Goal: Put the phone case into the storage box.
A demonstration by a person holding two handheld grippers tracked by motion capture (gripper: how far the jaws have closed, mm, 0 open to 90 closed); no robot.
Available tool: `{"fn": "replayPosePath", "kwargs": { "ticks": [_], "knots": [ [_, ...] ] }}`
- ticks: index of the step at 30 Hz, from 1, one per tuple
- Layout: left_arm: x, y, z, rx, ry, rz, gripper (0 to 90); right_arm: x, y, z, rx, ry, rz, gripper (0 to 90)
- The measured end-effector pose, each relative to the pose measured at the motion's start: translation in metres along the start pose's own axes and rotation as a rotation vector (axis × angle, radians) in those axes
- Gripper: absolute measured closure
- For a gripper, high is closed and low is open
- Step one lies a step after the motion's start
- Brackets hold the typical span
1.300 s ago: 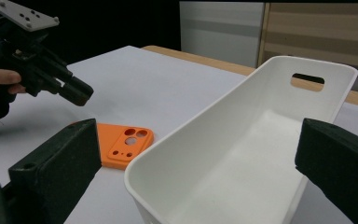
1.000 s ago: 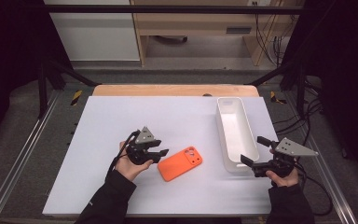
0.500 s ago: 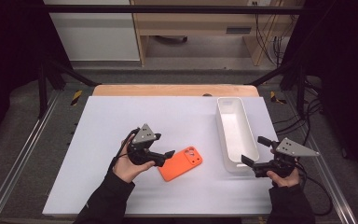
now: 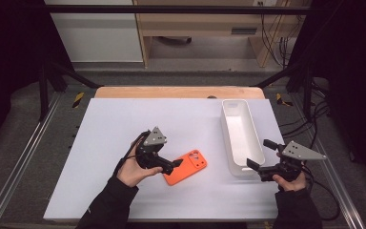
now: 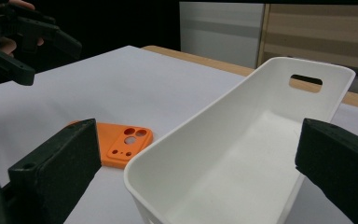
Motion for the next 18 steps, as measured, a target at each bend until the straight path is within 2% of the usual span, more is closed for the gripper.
{"fn": "replayPosePath", "kwargs": {
  "ticks": [9,18],
  "knots": [
    [-0.010,0.008,-0.003,-0.015,-0.010,0.020,0.1,0.000,0.000,0.000,-0.001,0.000,0.003,0.4],
    [-0.024,0.010,-0.005,-0.028,-0.024,0.075,0.0,-0.001,-0.001,0.000,0.001,0.002,0.006,0.4]
  ]
}}
Point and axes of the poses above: each handheld gripper's, and its own axes: x roughly backward along the jaws, y roughly out of its top, z roughly to its left, the point moved 10 cm from there along -x, roughly forward along the jaws, and after that the axes turned 14 degrees about z, right-handed, at the moved point
